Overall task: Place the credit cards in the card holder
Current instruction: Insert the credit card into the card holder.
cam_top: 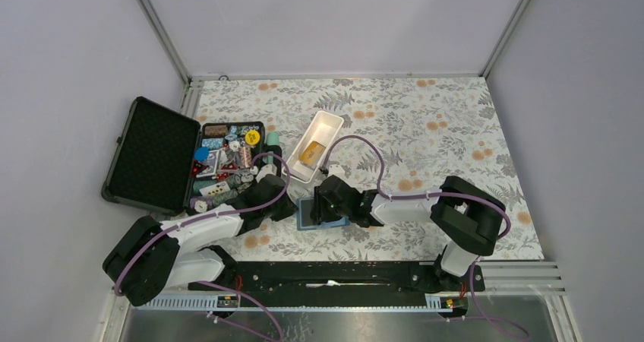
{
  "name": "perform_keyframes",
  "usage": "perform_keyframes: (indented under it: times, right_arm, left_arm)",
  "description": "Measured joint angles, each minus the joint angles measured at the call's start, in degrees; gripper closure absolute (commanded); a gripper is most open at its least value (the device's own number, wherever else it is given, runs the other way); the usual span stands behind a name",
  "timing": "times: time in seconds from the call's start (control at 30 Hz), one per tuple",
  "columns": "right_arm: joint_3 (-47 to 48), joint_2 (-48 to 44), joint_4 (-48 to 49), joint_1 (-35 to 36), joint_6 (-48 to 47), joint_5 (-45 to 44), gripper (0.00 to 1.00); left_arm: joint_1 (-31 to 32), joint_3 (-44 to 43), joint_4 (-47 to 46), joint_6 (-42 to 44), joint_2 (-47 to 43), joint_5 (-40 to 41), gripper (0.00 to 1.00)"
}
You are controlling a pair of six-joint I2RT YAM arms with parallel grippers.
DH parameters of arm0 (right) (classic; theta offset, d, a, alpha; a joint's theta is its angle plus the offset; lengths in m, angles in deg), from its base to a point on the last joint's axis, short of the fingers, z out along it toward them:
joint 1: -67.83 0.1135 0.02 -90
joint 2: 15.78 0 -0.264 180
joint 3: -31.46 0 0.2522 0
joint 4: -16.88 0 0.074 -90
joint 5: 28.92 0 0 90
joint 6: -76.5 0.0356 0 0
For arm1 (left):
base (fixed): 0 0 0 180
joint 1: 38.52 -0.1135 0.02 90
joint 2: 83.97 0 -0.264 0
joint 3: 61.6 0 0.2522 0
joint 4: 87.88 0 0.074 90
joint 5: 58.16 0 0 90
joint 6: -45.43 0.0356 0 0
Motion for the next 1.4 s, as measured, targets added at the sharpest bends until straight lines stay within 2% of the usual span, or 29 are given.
perform_keyframes:
  times: [0.17, 0.5, 0.8, 1.4]
  right_arm:
    - [1.01, 0.00, -1.27, 0.52, 0.02, -0.90, 0.53]
    - [2.36, 0.00, -3.82, 1.46, 0.00, -4.13, 0.59]
    - [2.89, 0.00, -5.40, 1.86, -0.28, -7.17, 0.55]
    - [3.10, 0.02, -5.92, 2.45, -0.42, -7.10, 0.70]
  left_arm:
    - [0.00, 0.00, 0.66, 0.00, -0.66, -0.22, 1.00]
    - [0.11, 0.02, 1.14, 0.00, -0.81, -0.39, 1.00]
    - [0.22, 0.02, 1.11, -0.02, -0.98, -0.66, 1.00]
    - [0.20, 0.02, 1.18, 0.00, -0.98, -0.63, 1.00]
